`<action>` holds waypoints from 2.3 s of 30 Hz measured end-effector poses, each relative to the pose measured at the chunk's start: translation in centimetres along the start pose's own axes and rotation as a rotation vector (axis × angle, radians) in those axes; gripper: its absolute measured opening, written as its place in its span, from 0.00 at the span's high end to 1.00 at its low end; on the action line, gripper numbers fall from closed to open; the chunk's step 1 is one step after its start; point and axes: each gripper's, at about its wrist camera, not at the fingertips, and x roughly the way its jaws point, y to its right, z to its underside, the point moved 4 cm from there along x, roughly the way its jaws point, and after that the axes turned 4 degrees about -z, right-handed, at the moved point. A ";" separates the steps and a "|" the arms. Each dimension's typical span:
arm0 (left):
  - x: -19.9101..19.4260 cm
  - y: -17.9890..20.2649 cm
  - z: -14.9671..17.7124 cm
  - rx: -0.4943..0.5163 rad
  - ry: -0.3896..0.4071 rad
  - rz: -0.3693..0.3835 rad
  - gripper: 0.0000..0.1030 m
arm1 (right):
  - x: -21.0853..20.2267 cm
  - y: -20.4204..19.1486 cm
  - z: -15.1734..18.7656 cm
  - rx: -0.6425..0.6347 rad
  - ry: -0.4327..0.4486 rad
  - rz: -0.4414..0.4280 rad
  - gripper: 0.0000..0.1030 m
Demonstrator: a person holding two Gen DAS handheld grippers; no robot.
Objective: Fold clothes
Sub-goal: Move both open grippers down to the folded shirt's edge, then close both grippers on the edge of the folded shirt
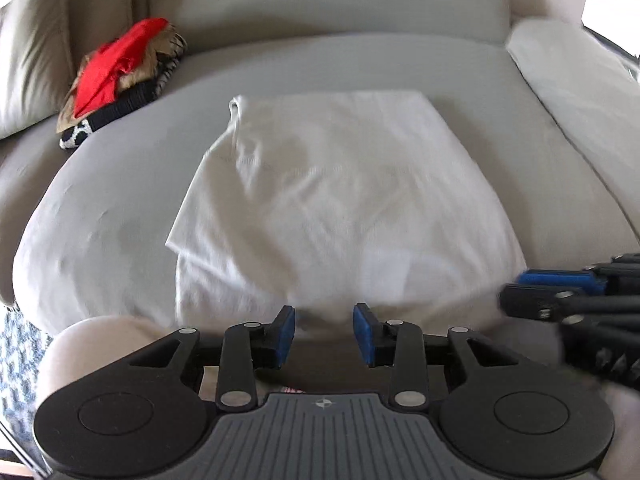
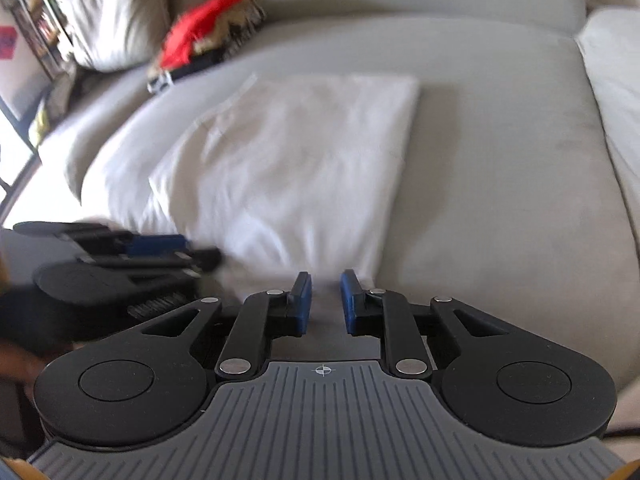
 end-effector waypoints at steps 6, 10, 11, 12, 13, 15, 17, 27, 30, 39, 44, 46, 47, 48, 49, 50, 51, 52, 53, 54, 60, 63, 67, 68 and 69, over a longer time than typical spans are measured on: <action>-3.8 -4.9 -1.2 -0.168 0.139 0.107 0.51 | -2.9 3.3 0.4 0.222 0.122 -0.115 0.46; -3.6 -10.4 -2.8 -0.421 0.175 0.183 0.33 | -2.7 6.0 -1.1 0.386 0.179 -0.169 0.42; -3.0 -11.5 -3.2 -0.454 0.167 0.197 0.31 | -2.1 6.5 -1.5 0.421 0.176 -0.185 0.42; -2.3 -12.6 -3.7 -0.487 0.160 0.212 0.30 | -1.4 6.9 -1.8 0.453 0.172 -0.196 0.42; -1.6 -13.7 -4.1 -0.518 0.151 0.227 0.28 | -0.7 7.4 -2.2 0.486 0.167 -0.207 0.42; 0.9 -14.9 -5.0 -0.546 0.085 0.292 0.27 | 0.7 8.3 -2.9 0.546 0.157 -0.233 0.42; 3.9 -15.7 -5.5 -0.593 -0.001 0.407 0.26 | 2.1 8.9 -3.3 0.594 0.140 -0.269 0.43; 10.5 -14.2 -6.9 -0.611 -0.169 0.715 0.22 | 6.7 9.2 -5.4 0.645 0.067 -0.326 0.50; 11.6 -12.7 -7.9 -0.563 -0.217 0.774 0.19 | 7.6 9.6 -6.4 0.678 0.074 -0.327 0.50; 15.4 -9.8 -11.5 -0.523 -0.257 0.841 0.18 | 11.7 11.0 -9.7 0.745 0.092 -0.400 0.50; 16.0 -9.5 -12.2 -0.562 -0.221 0.848 0.23 | 13.5 11.2 -11.0 0.721 0.130 -0.409 0.53; 15.9 -9.0 -12.4 -0.542 -0.204 0.826 0.32 | 13.9 10.6 -11.5 0.676 0.130 -0.387 0.62; 15.9 -8.9 -12.3 -0.543 -0.203 0.797 0.43 | 14.1 10.4 -11.6 0.654 0.127 -0.366 0.70; 15.8 -8.9 -12.1 -0.544 -0.201 0.768 0.51 | 14.3 10.3 -11.6 0.640 0.121 -0.338 0.90; 15.7 -8.8 -12.0 -0.544 -0.200 0.739 0.71 | 14.3 10.1 -11.5 0.637 0.125 -0.318 0.91; 15.6 -8.7 -11.9 -0.545 -0.198 0.710 0.87 | 14.0 9.8 -11.5 0.625 0.141 -0.304 0.92; 15.1 -8.8 -11.8 -0.547 -0.188 0.680 0.87 | 13.4 9.1 -11.6 0.585 0.163 -0.278 0.93; 14.5 -8.9 -11.7 -0.548 -0.176 0.650 0.90 | 12.6 8.3 -11.8 0.530 0.186 -0.248 0.94; 13.3 -8.7 -11.8 -0.524 -0.140 0.618 0.91 | 11.6 7.4 -12.0 0.479 0.214 -0.225 0.94; 11.7 -8.1 -11.9 -0.484 -0.092 0.586 0.91 | 10.4 6.5 -12.1 0.442 0.247 -0.217 0.94; -0.5 -5.2 -10.8 -0.314 0.224 0.460 0.92 | 0.6 2.1 -10.3 0.288 0.436 -0.179 0.94; -6.6 -3.2 -9.5 -0.236 0.370 0.453 0.92 | -5.0 0.8 -8.1 0.275 0.509 -0.186 0.94; -13.9 -0.6 -7.8 -0.121 0.554 0.426 0.92 | -12.5 -0.6 -4.9 0.233 0.627 -0.191 0.94; -15.6 -0.4 -7.3 -0.112 0.578 0.450 0.92 | -14.4 -0.9 -4.0 0.220 0.656 -0.188 0.94; -17.2 -0.1 -7.1 -0.106 0.608 0.480 0.92 | -16.4 -1.1 -3.2 0.210 0.694 -0.184 0.94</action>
